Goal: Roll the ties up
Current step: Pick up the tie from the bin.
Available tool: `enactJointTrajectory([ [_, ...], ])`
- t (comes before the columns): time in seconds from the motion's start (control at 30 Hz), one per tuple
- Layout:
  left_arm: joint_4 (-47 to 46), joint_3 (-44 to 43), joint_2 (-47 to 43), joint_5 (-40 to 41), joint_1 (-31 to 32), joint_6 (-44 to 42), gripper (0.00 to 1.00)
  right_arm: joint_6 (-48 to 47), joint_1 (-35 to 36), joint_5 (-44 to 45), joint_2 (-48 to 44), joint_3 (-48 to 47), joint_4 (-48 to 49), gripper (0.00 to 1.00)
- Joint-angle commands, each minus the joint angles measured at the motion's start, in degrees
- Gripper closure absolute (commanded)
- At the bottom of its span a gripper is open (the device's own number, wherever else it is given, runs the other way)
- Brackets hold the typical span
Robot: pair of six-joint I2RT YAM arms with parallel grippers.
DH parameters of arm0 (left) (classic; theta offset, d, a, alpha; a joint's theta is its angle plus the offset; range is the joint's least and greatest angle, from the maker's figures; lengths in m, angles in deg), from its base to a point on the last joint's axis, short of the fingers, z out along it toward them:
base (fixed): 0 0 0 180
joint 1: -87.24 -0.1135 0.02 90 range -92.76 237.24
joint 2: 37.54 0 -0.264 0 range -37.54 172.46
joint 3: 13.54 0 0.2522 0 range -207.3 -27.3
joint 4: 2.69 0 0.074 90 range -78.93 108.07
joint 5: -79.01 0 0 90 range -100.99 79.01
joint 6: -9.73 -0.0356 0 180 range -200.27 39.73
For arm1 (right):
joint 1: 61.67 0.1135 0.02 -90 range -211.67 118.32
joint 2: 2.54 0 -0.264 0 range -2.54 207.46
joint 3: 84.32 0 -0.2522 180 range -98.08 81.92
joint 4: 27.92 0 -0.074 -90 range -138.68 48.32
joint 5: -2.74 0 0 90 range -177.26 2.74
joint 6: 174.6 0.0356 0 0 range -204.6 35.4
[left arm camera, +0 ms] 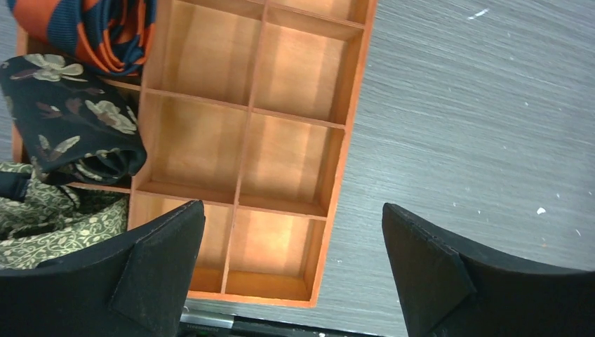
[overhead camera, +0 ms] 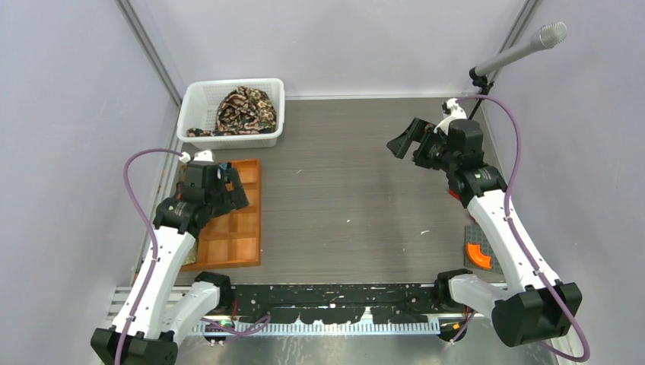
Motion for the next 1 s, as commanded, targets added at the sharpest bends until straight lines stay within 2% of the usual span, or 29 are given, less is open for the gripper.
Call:
enactJointTrajectory([
  [0.0,-0.7,-0.6,-1.7,-5.3,0.5,-2.6,0.00,0.0,0.4,-1.0,-1.8,1.0,0.6,0.00],
  [0.13,-0.4,-0.3,-3.3,-3.1,2.5,-2.0,0.02,-0.5,1.1,2.0,-1.6,0.5,-2.3,0.00],
  [0.37,1.7,-1.0,-6.2,1.9,6.1,-0.8,0.06,-3.6,6.7,2.6,1.7,-4.4,-4.7,0.00],
  [0.5,5.1,-3.0,-6.9,5.1,7.0,0.0,0.09,-5.0,10.9,4.3,6.7,-10.0,-4.8,0.00],
  [0.67,3.6,-1.1,-9.4,5.5,7.5,-0.2,0.09,-6.3,17.1,6.7,14.5,-16.9,-2.7,0.00],
  [0.8,2.4,-0.7,-9.2,8.8,7.5,-1.2,0.09,-7.9,20.8,6.9,23.3,-26.7,-3.7,0.00],
  [0.9,0.1,-2.6,-6.0,9.6,7.4,-3.2,0.08,-8.4,22.4,7.4,29.5,-33.3,-5.4,0.01],
  [0.97,-2.5,-5.2,-0.8,8.6,7.4,-4.2,0.07,-8.4,23.3,8.4,32.7,-36.3,-6.5,0.02],
])
